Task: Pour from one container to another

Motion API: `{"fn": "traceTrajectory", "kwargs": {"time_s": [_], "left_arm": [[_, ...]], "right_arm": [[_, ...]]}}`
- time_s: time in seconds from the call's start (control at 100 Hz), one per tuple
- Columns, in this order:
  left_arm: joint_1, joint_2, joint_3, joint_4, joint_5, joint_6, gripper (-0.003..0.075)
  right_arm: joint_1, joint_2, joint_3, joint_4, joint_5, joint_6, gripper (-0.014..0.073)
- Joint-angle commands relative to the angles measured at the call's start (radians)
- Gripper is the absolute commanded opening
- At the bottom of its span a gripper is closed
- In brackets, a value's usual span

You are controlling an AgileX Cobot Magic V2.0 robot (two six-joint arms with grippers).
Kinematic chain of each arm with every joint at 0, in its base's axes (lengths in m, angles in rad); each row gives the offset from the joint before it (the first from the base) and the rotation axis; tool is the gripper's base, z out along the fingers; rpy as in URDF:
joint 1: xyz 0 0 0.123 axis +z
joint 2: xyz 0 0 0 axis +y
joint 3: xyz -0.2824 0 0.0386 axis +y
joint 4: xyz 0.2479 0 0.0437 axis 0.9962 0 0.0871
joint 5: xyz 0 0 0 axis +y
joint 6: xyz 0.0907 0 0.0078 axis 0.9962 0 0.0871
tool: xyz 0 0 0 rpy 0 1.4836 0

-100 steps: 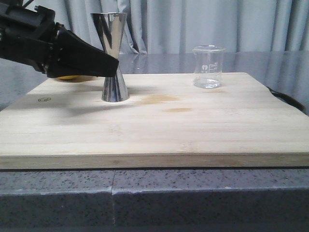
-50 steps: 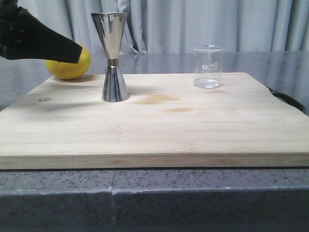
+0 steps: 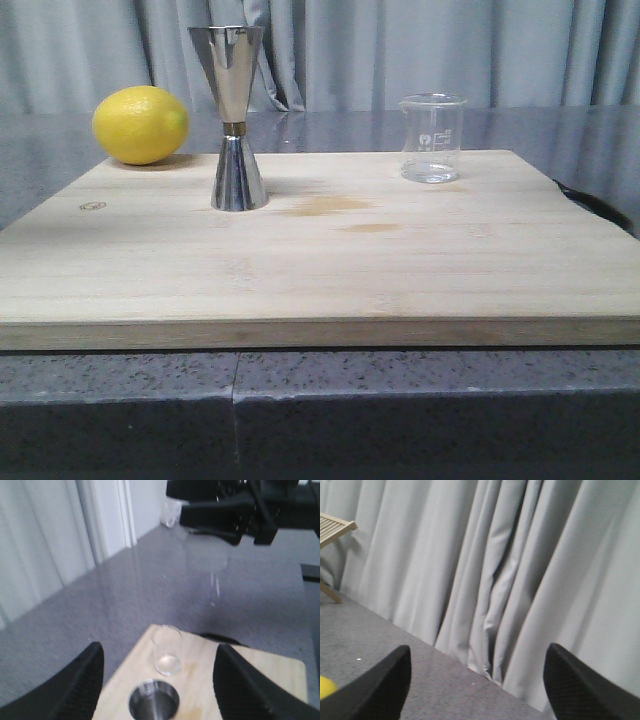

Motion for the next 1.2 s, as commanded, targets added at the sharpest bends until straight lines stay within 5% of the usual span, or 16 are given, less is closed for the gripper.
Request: {"fn": "traceTrajectory", "kwargs": {"time_s": [0.0, 0.2, 0.3, 0.61, 1.04, 1.19], "left_arm": [[0.010, -0.077, -0.059, -0.132, -0.099, -0.010, 0.0397], [0.022, -0.197, -0.097, -0.227, -0.702, -0.010, 0.0396], [0.022, -0.257, -0.099, -0.283, -0.897, -0.010, 0.0396], [0.022, -0.487, -0.062, -0.265, -0.896, -0.010, 0.0387], [0.022, -0.850, 0.258, -0.282, -1.024, -0.020, 0.0387], [0.022, -0.933, 0.342, -0.282, -1.024, -0.020, 0.0387]], "right_arm": [[-0.049, -0.059, -0.031, 0.054, -0.008, 0.003, 0.0498], [-0.224, -0.179, -0.031, 0.087, 0.186, 0.003, 0.0498], [-0.308, -0.255, -0.031, 0.087, 0.224, 0.001, 0.0498], [-0.339, -0.501, -0.027, 0.072, 0.299, -0.064, 0.0498], [-0.298, -0.814, 0.236, 0.047, 0.320, 0.093, 0.0498], [-0.298, -0.894, 0.372, -0.076, 0.313, 0.215, 0.0498]]}}
